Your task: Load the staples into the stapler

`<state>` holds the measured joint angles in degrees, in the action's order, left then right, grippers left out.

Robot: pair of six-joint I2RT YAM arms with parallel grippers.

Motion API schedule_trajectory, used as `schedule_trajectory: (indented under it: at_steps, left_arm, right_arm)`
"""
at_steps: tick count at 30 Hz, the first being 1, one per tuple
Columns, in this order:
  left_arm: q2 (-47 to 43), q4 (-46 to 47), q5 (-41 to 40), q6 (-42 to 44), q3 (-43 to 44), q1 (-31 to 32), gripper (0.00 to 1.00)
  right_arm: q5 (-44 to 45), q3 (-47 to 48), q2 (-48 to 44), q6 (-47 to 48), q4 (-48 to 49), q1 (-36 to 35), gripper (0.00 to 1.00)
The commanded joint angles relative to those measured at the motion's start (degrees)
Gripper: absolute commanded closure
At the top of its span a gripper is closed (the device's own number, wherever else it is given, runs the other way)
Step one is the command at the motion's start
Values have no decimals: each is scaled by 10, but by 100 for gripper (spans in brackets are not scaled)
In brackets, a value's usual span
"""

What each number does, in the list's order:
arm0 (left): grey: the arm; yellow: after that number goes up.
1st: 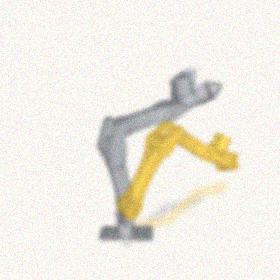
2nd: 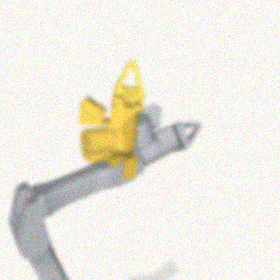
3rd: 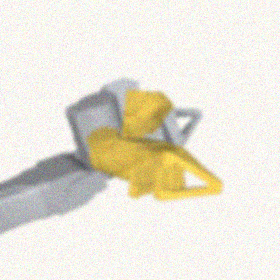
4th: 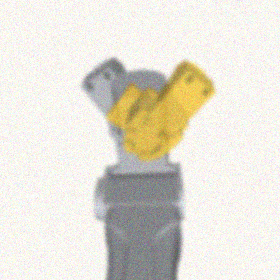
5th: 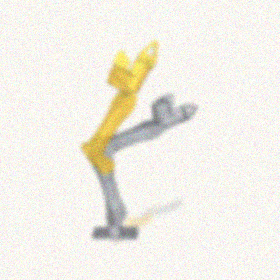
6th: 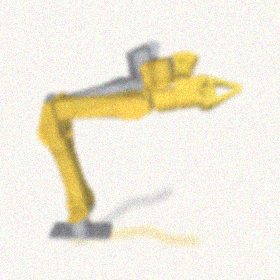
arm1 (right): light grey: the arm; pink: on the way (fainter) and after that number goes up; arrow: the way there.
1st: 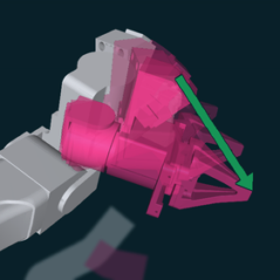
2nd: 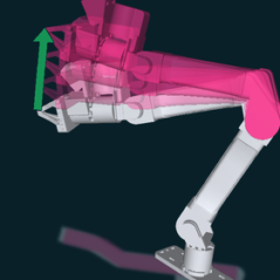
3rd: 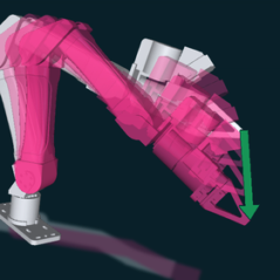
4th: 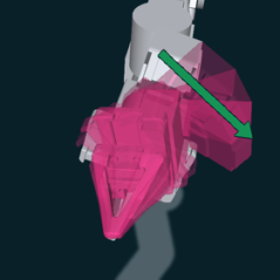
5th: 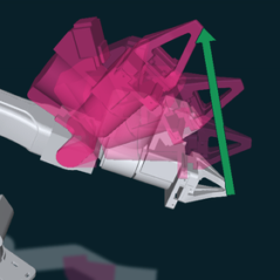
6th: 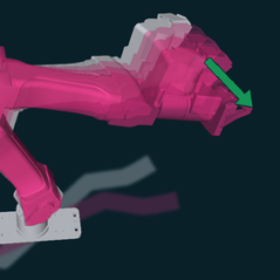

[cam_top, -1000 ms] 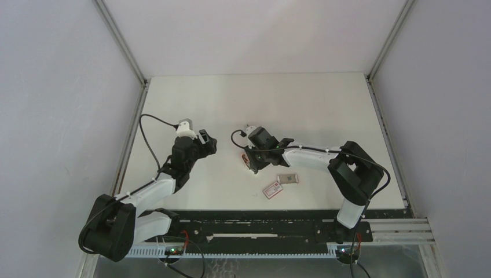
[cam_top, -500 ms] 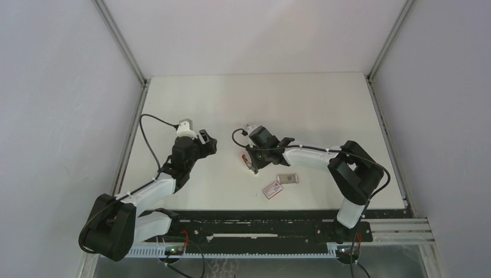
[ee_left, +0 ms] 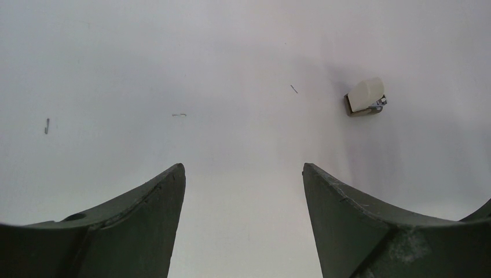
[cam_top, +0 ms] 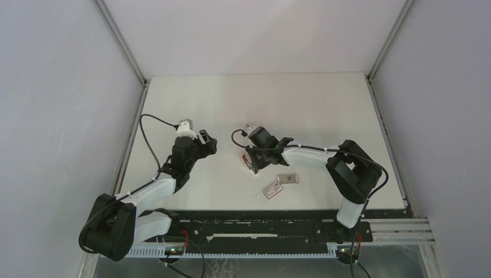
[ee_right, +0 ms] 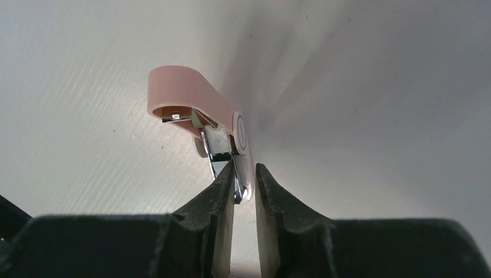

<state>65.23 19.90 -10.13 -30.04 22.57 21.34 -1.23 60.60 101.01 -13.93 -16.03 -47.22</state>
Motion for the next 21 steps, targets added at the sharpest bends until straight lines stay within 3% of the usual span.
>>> schedule_trajectory:
  at_steps: [1,21]
  left_arm:
    - [-2,12,4,-5,5,-2,21]
    - [0,12,10,-7,5,-2,21]
  right_arm:
    - [-3,14,-4,-3,10,1,82]
    - [-17,31,-5,-7,12,-4,80]
